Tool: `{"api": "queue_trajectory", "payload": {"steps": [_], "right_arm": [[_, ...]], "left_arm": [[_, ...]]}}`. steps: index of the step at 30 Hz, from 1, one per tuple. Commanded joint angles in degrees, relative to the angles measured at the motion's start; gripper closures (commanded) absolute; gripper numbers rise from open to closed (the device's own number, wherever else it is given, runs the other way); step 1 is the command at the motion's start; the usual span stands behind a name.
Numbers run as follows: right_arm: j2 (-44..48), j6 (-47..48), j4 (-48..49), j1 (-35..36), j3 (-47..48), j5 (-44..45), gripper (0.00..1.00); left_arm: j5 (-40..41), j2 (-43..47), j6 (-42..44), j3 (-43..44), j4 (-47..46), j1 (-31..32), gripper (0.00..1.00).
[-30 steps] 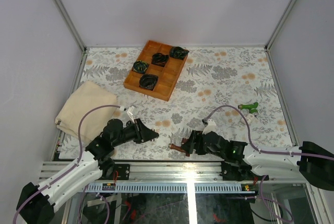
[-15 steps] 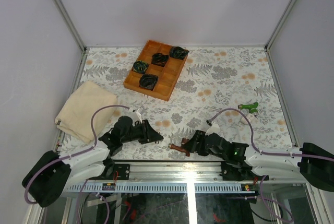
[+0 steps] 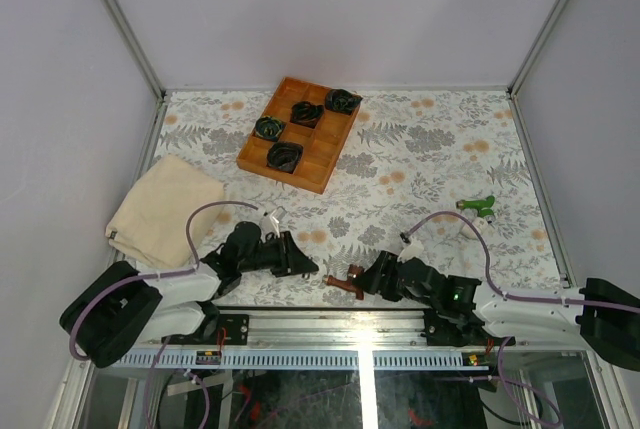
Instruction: Install the water faucets
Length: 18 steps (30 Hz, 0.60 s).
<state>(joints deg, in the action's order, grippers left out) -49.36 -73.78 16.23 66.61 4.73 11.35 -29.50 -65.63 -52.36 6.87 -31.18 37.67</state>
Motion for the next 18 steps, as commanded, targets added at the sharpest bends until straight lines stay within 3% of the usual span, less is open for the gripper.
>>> {"api": "queue_trajectory", "payload": {"steps": [1,18], "right_arm": [[0.0,-1.9,1.4,0.2,-1.4,0.5,0.39],[-14.1,-6.1,18.2,0.2,-2.5,-1.9,0.47]], "left_arm": [[-1.4,-2.8,-1.4,0.9,-9.3,1.7,1.00],[1.4,-15.6,-3.4,1.8,-19.4,3.6,1.00]]}}
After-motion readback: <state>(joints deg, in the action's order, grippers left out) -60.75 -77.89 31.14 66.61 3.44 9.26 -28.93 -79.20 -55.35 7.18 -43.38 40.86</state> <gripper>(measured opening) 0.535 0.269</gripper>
